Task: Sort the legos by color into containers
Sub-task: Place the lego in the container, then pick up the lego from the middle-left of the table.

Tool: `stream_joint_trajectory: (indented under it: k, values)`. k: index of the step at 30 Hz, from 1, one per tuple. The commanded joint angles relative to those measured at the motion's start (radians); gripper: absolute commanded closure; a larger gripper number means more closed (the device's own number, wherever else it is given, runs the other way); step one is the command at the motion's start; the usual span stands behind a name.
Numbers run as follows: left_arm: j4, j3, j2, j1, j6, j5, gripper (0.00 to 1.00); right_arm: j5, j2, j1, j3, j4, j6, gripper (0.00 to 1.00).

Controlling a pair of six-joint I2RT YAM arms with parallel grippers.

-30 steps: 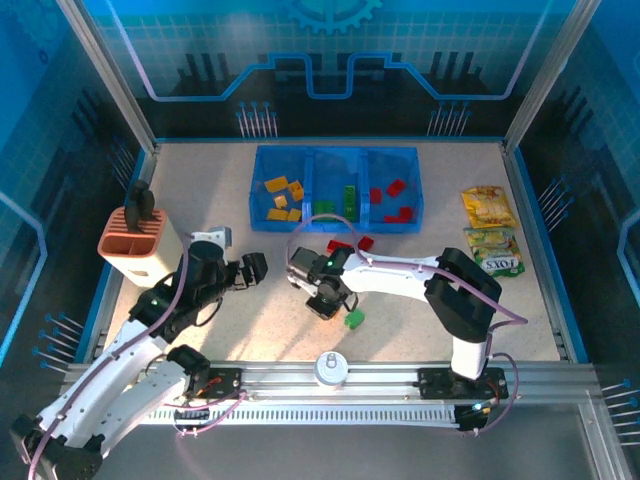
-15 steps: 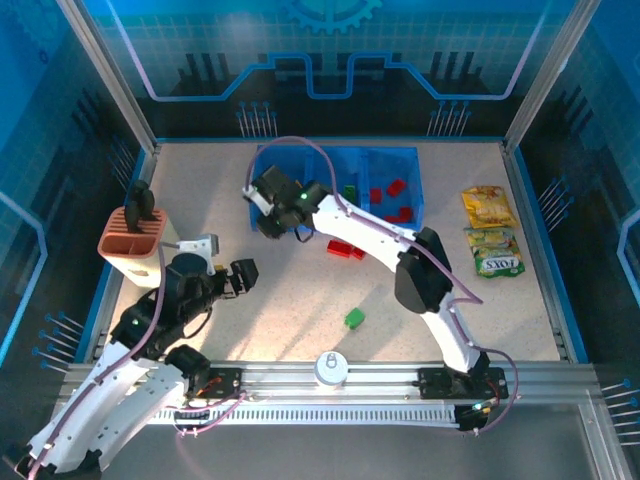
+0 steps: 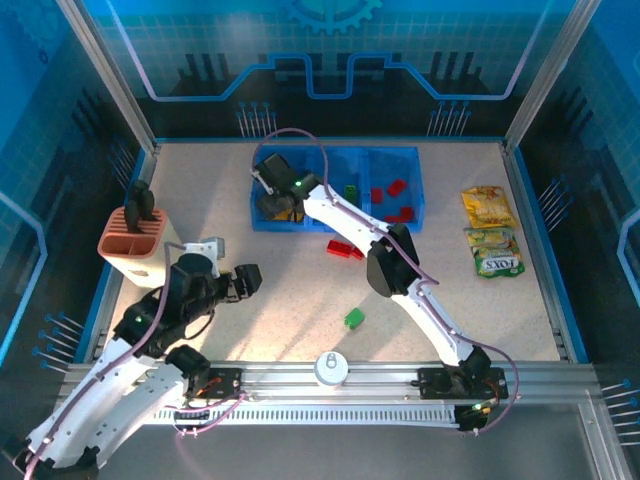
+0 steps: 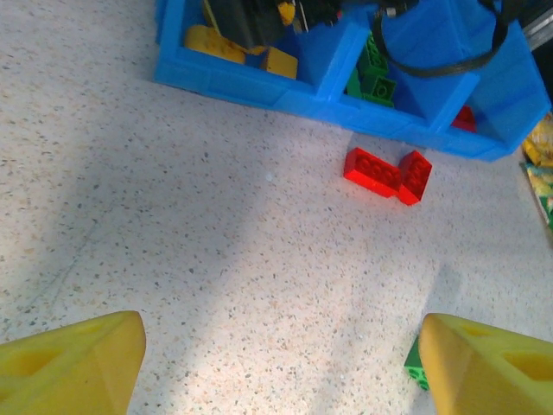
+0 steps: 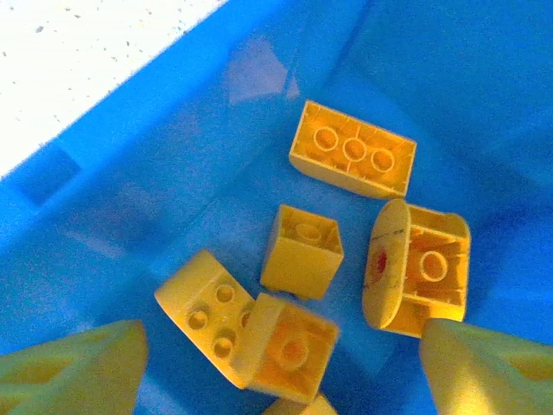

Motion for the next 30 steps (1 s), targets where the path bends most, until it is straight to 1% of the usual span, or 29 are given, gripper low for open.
stream_joint_trajectory:
  k: [1,3,5,6,10,15,20,24,28,30]
  values:
    - [0.03,0.042,0.074,-0.082,0.065,-0.004,0.17,-0.019,-0.159,0.003,-0.002,-0.008,0.016,0.1]
    - [0.065,0.059,0.141,-0.167,0.095,-0.04,0.17,-0.055,-0.28,0.005,-0.063,-0.02,0.039,0.09]
    - [0.102,0.082,0.228,-0.226,0.127,-0.045,0.16,-0.055,-0.423,0.01,-0.185,0.012,0.041,0.08]
    - [0.122,0.101,0.288,-0.248,0.143,-0.031,0.15,-0.038,-0.515,0.009,-0.274,0.044,0.039,0.07]
    - [0.168,0.197,0.529,-0.341,0.215,0.001,0.14,0.028,-0.778,-0.015,-0.532,0.094,0.049,0.05]
    - [0.194,0.336,0.832,-0.419,0.273,0.081,0.14,0.05,-1.099,-0.065,-0.914,0.165,0.1,0.0]
    - [0.197,0.45,1.066,-0.479,0.305,0.12,0.14,0.077,-1.331,-0.092,-1.235,0.185,0.186,0.0]
    - [0.18,0.516,1.202,-0.498,0.329,0.13,0.14,0.07,-1.482,-0.106,-1.447,0.181,0.268,0.0]
    - [0.17,0.563,1.294,-0.511,0.341,0.14,0.17,0.062,-1.587,-0.115,-1.587,0.161,0.329,0.0]
    - [0.163,0.583,1.33,-0.517,0.344,0.143,0.21,0.061,-1.632,-0.116,-1.637,0.147,0.35,0.0]
